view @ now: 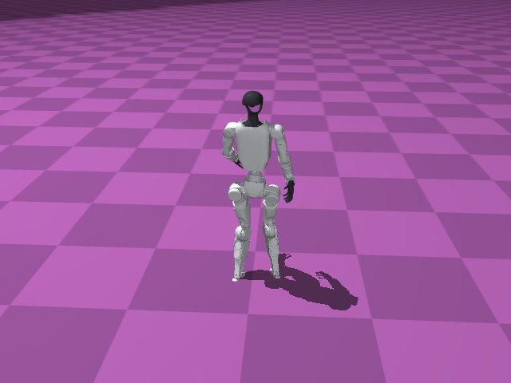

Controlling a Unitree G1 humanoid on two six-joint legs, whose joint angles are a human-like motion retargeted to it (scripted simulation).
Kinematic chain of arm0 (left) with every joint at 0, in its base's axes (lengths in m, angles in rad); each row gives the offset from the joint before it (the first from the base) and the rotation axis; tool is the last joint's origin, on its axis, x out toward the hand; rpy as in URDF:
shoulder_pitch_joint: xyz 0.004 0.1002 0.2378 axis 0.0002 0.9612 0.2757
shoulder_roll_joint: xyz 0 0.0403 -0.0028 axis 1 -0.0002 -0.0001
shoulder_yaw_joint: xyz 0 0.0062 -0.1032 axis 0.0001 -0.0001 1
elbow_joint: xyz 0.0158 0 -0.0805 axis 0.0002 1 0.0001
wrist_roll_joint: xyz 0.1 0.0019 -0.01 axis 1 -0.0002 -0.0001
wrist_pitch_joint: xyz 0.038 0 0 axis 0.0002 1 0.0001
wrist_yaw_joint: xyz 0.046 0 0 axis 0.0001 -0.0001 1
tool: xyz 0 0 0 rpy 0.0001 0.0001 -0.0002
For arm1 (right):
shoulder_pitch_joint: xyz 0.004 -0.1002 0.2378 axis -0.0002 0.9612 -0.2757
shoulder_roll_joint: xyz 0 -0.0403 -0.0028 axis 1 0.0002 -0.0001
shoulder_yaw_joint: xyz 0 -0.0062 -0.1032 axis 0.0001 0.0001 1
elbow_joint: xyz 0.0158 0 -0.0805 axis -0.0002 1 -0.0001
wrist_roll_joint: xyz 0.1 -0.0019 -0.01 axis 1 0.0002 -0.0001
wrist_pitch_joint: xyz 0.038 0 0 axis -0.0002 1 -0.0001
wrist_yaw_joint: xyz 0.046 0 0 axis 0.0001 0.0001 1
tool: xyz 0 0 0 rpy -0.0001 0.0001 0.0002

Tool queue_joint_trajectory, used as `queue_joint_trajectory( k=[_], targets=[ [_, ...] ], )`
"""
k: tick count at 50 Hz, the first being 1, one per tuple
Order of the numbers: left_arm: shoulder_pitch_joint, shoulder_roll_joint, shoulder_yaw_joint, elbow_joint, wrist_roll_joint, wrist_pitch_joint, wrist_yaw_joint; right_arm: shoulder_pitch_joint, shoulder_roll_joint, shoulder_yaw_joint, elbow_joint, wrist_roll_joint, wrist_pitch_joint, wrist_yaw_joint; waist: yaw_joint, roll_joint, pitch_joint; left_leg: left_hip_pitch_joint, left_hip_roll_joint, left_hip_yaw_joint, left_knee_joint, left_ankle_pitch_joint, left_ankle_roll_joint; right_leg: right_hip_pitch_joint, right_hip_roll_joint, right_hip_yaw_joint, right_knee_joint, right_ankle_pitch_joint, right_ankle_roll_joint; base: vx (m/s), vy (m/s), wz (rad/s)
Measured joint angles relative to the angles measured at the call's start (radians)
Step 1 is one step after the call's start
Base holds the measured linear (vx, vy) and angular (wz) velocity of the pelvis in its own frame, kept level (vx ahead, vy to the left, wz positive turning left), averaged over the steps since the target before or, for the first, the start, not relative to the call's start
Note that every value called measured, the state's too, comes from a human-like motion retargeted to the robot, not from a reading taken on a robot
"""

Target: Walk

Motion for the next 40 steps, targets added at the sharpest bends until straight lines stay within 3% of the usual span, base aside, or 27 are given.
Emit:
queue_joint_trajectory(
  k=[8,20,30,40],
  targets=[
    [0.129,-0.023,-0.008,0.182,0.036,0.046,-0.024,-0.018,-0.006,-0.011,0.026,-0.011,0.0,-0.032,0.068,0.015,0.01,0.045,0.061,-0.084,0.022,-0.055,-0.009,0.129,-0.009,-0.162,-0.13,0.007,-0.043,0.18,-0.09,1.32],
    [0.343,-0.006,0.091,0.527,0.059,0.105,-0.054,-0.067,-0.025,-0.064,0.005,0.03,-0.015,-0.064,0.043,0.076,0.043,0.059,0.201,0.037,0.078,-0.136,-0.036,0.333,0.025,-0.342,-0.415,0.098,-0.064,0.1,-0.05,0.95],
    [0.353,-0.035,0.104,0.456,0.074,0.086,-0.057,-0.04,-0.001,-0.083,0.024,0.034,-0.007,-0.048,-0.002,0.084,0.051,0.114,0.245,0.056,-0.027,-0.106,-0.075,0.451,0.027,-0.382,-0.601,0.163,-0.077,0.07,-0.04,0.4],
    [0.272,-0.035,0.075,0.287,0.076,0.057,-0.036,-0.008,0.025,-0.08,0.072,0.01,0.005,-0.019,-0.013,0.063,0.064,0.2,0.247,0.066,-0.152,-0.042,-0.09,0.496,0.004,-0.394,-0.617,0.158,-0.081,0.01,-0.01,0.06]
  ],
)
